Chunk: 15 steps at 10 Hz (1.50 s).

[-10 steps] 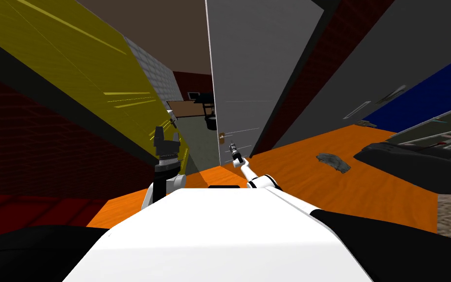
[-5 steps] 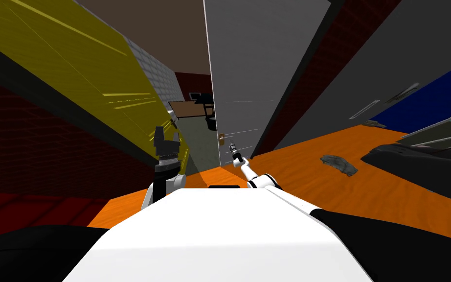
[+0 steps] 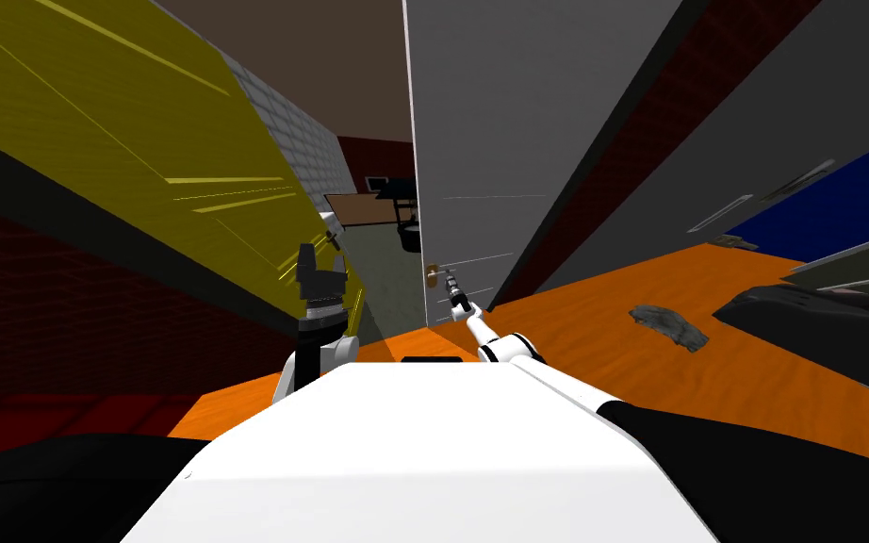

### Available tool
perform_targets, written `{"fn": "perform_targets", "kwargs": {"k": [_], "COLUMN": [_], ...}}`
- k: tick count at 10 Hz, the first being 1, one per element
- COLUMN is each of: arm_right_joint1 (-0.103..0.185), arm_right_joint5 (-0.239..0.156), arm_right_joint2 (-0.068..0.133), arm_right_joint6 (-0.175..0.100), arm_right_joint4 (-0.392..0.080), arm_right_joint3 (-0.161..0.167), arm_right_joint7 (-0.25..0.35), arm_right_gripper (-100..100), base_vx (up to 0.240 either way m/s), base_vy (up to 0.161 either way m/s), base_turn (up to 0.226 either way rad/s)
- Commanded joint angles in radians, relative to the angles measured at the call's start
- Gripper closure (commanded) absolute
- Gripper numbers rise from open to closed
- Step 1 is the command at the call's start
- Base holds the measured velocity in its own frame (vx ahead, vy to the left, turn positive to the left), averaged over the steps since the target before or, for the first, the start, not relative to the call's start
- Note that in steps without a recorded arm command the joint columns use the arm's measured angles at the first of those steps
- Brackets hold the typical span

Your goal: Push the door open

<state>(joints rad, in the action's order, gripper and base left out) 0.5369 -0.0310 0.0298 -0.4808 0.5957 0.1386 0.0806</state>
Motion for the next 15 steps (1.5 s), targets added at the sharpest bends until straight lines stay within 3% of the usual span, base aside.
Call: {"fn": "perform_targets", "kwargs": {"k": [1, 2, 4, 5, 10, 11, 15], "arm_right_joint1": [0.0, 0.0, -0.01, -0.01, -0.01, -0.009, -0.011], "arm_right_joint5": [-0.001, -0.002, -0.001, -0.001, -0.001, -0.005, -0.012], "arm_right_joint2": [-0.013, -0.027, -0.023, -0.023, -0.023, -0.009, 0.011], "arm_right_joint6": [0.003, 0.003, 0.018, 0.018, 0.018, 0.018, 0.017], "arm_right_joint4": [0.002, 0.001, 0.026, 0.026, 0.026, 0.026, 0.024], "arm_right_joint3": [-0.004, -0.006, -0.003, -0.003, -0.003, -0.017, -0.043], "arm_right_joint7": [-0.001, -0.002, -0.001, -0.001, -0.001, -0.006, -0.015], "arm_right_gripper": [-100, -100, -100, 100, 100, 100, 100], "base_vx": [0.238, 0.214, 0.076, 0.0, -0.003, 0.075, 0.142], "base_vy": [0.069, 0.055, 0.015, 0.0, -0.001, 0.054, 0.103], "base_turn": [0.029, 0.024, 0.004, 0.0, 0.003, -0.017, -0.042]}}
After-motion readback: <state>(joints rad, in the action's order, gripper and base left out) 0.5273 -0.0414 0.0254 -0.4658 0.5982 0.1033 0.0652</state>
